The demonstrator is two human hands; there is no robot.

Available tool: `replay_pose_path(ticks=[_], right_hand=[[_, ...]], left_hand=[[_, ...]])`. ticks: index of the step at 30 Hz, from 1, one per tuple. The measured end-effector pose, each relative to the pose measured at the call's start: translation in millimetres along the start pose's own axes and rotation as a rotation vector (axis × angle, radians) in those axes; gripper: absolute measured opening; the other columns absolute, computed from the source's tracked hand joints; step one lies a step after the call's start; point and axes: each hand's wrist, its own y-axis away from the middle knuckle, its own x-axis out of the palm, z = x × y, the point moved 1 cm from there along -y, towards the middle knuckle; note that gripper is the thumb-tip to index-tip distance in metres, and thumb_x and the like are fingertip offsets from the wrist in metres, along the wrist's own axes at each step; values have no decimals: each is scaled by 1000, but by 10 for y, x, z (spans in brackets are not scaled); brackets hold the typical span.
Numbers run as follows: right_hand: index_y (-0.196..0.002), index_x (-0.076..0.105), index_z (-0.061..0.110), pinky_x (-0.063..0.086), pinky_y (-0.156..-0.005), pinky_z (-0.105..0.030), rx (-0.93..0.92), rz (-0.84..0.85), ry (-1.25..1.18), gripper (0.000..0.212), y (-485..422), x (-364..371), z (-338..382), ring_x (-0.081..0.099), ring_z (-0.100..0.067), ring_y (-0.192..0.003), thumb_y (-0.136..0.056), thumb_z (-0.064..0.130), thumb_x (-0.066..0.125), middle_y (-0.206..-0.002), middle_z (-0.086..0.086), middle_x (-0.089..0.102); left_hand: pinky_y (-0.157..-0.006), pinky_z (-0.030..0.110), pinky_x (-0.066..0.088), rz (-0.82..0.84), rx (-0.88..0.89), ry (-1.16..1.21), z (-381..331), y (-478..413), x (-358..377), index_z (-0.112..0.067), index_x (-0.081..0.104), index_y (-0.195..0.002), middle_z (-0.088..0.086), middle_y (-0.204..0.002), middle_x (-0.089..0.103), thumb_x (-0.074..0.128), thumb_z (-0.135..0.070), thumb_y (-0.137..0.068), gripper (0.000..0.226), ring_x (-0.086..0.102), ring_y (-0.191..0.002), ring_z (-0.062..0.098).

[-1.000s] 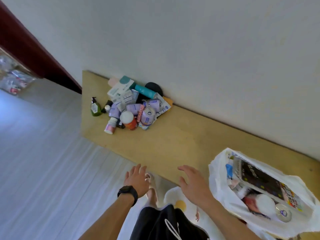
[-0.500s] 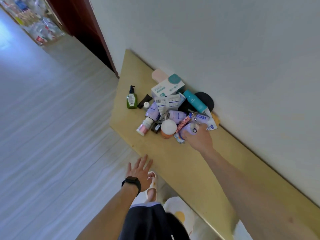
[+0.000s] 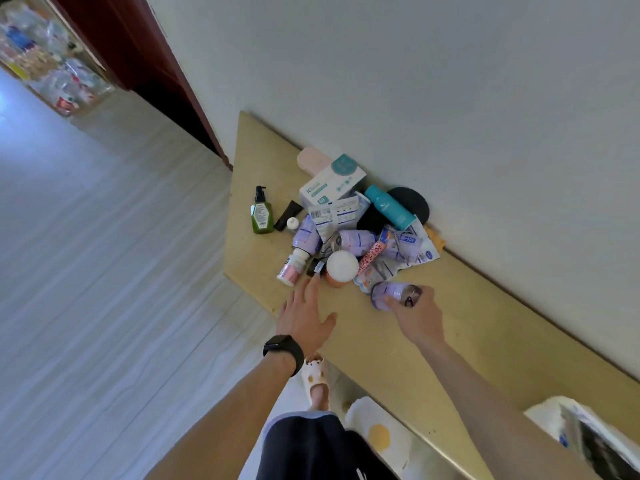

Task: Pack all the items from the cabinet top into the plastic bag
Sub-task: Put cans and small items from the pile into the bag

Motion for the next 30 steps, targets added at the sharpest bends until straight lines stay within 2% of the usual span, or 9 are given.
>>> replay_pose_path(ticks=[4, 7, 10, 13, 17, 19, 25, 28, 30], right_hand=[[-105, 49, 20, 42, -61, -29, 93, 7, -118, 44, 491, -209, -540, 57, -14, -76, -77, 39, 78, -91, 4, 60], [-103, 56, 22, 47, -69, -31, 103, 19, -218, 47, 866, -365, -977, 60, -9, -80, -69, 45, 80, -94, 8, 63], [-109, 58, 26, 51, -79, -33, 164, -3, -355, 43, 1181, -522, -1310, 63, -10, -93, -75, 32, 83, -105, 8, 65], [-107, 62, 24, 55, -86, -44, 199, -51, -540, 51, 1415, -672, -1595, 66, -17, -96, -65, 41, 85, -106, 3, 67], [-113, 64, 15, 58, -82, -37, 266, -69, -910, 44, 1636, -868, -1934, 70, -24, -101, -76, 25, 84, -113, -7, 70], [-114, 64, 9, 57, -86, -37, 270, -54, -1070, 36, 1737, -1023, -2061, 71, -26, -101, -82, 17, 77, -111, -12, 72], [-113, 66, 4, 50, -100, -48, 285, -17, -1298, 35, 1986, -1444, -2525, 69, -34, -101, -82, 19, 73, -105, -18, 74], [-106, 68, 5, 51, -93, -47, 308, -49, -1376, 39, 2112, -1583, -2812, 67, -33, -92, -74, 24, 76, -99, -17, 74], [-103, 69, 7, 51, -85, -45, 336, -97, -1441, 26, 2204, -1640, -3024, 64, -30, -84, -84, 24, 66, -89, -15, 74]], left_hand=[[-108, 45, 38, -61, 111, -8, -420, -387, -163, -28, 15, -152, 4, -156, 25, 66, -47, -80, 90, 33, -139, 27], [-101, 47, 43, -17, 120, -112, -609, -561, -165, -27, 23, -147, 6, -153, 28, 62, -43, -85, 74, 40, -133, 30], [-92, 50, 48, 6, 133, -150, -649, -631, -133, -28, 34, -134, 9, -144, 35, 64, -38, -87, 56, 46, -123, 37], [-93, 49, 47, -2, 70, -85, -653, -563, -54, -26, 42, -130, 13, -134, 42, 71, -41, -80, 60, 49, -115, 39], [-93, 50, 48, -77, -15, 73, -574, -276, 110, -31, 43, -128, 11, -122, 54, 80, -58, -62, 80, 53, -109, 36], [-97, 47, 45, -67, -44, 98, -672, -28, 137, -21, 46, -134, 15, -127, 52, 86, -45, -64, 84, 51, -113, 36], [-86, 36, 46, 25, 52, 221, -1265, 716, 271, -16, 52, -130, 4, -116, 59, 85, -29, -71, 69, 58, -104, 26], [-79, 34, 49, 81, 146, 235, -1776, 1054, 388, -26, 56, -123, -1, -111, 60, 86, -35, -70, 62, 61, -98, 21], [-69, 26, 48, 128, 236, 252, -2183, 1300, 477, -30, 56, -119, -8, -106, 61, 86, -35, -71, 57, 63, -89, 13]])
